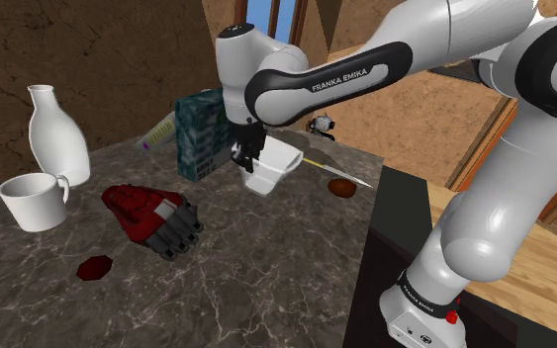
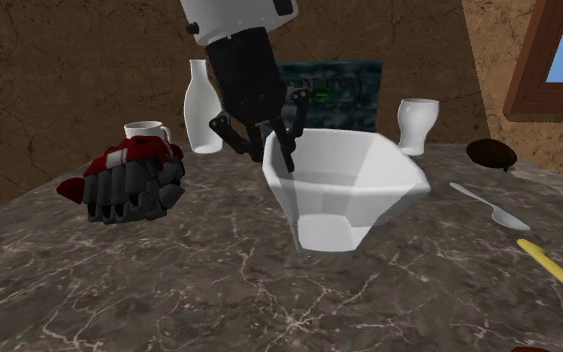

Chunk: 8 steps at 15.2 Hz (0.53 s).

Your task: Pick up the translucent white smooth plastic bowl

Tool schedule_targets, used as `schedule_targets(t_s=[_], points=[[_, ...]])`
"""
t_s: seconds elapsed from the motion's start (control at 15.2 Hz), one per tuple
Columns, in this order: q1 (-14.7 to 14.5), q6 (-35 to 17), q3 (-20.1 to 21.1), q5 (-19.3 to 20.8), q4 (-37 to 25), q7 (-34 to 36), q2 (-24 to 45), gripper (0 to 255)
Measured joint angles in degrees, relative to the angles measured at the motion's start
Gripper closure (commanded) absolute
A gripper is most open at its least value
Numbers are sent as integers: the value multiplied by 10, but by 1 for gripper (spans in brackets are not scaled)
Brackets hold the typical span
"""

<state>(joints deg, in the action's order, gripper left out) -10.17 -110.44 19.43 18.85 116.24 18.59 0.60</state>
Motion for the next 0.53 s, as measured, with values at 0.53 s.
schedule_targets(t_s=[0.53], points=[[-1, 54, 1, -11, -44, -20, -14, 255]])
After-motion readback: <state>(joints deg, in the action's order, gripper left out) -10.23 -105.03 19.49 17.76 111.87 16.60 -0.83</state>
